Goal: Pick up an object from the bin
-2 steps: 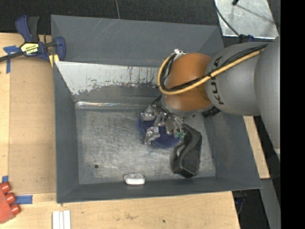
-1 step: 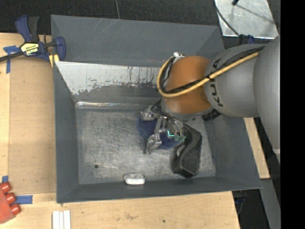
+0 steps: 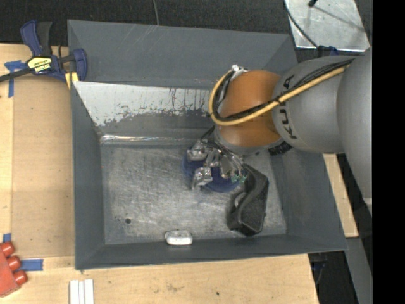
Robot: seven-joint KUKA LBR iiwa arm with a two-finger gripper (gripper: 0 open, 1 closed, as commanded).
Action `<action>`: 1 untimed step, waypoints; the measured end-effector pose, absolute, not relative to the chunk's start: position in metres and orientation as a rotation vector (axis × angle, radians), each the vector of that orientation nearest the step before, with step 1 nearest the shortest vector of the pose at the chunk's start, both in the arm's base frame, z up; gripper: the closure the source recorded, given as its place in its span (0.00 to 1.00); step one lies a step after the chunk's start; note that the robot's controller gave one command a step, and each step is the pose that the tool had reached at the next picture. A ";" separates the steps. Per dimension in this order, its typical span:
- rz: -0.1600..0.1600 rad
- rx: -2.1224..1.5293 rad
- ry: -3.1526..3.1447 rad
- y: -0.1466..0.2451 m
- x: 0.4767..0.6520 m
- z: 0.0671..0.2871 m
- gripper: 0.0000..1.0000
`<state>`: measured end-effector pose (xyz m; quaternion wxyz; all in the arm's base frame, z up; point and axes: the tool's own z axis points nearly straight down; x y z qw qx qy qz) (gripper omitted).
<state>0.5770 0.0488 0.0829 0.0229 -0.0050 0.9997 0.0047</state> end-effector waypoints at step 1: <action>0.000 -0.290 3.116 0.047 0.580 0.223 1.00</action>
Offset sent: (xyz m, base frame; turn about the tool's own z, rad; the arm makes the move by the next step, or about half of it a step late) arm -0.0001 -0.0018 0.1348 -0.1759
